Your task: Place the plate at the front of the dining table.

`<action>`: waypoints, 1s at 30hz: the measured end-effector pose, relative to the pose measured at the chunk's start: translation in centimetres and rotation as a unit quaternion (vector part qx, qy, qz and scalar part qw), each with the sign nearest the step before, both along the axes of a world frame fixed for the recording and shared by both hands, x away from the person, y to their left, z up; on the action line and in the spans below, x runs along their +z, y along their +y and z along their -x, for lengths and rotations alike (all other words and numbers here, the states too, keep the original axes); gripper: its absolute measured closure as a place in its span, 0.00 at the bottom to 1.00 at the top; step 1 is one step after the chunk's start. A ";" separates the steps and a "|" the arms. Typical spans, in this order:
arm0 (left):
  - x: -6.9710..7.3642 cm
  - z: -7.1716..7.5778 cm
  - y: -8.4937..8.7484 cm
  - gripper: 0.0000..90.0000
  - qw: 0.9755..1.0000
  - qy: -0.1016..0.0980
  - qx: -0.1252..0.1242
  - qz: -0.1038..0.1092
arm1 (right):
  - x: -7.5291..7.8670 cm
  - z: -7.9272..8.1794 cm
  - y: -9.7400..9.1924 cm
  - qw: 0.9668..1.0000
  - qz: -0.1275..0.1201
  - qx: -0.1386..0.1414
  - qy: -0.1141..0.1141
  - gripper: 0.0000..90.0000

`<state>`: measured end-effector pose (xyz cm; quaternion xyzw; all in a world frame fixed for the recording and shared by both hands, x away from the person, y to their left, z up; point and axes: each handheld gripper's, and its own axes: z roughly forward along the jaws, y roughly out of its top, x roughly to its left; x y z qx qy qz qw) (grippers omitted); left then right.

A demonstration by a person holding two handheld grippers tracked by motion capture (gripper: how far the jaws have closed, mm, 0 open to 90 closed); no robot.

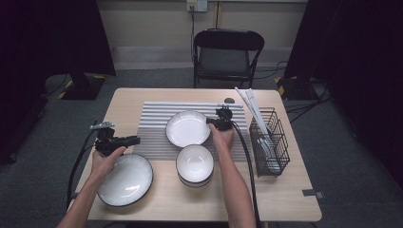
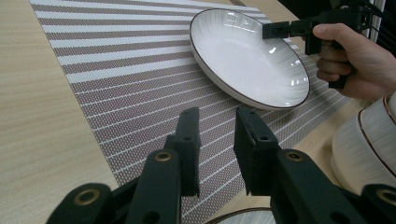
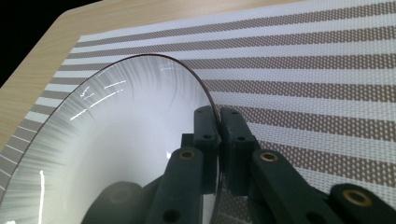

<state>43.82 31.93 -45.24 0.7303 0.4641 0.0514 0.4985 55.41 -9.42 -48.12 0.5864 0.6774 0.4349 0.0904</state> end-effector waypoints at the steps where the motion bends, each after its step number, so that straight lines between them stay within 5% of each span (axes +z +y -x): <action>1: 0.0 0.1 0.0 0.79 1.000 -0.001 0.000 0.003 | -0.1 0.0 -0.1 1.000 0.003 0.001 0.000 0.95; 14: 0.2 1.1 0.8 0.72 1.000 -0.015 0.005 -0.019 | 0.1 0.7 -0.4 0.999 0.026 0.020 -0.016 0.85; 30: 0.1 3.4 3.6 0.54 0.998 -0.017 0.045 -0.044 | 0.5 2.1 -1.5 0.997 0.034 0.069 -0.025 0.67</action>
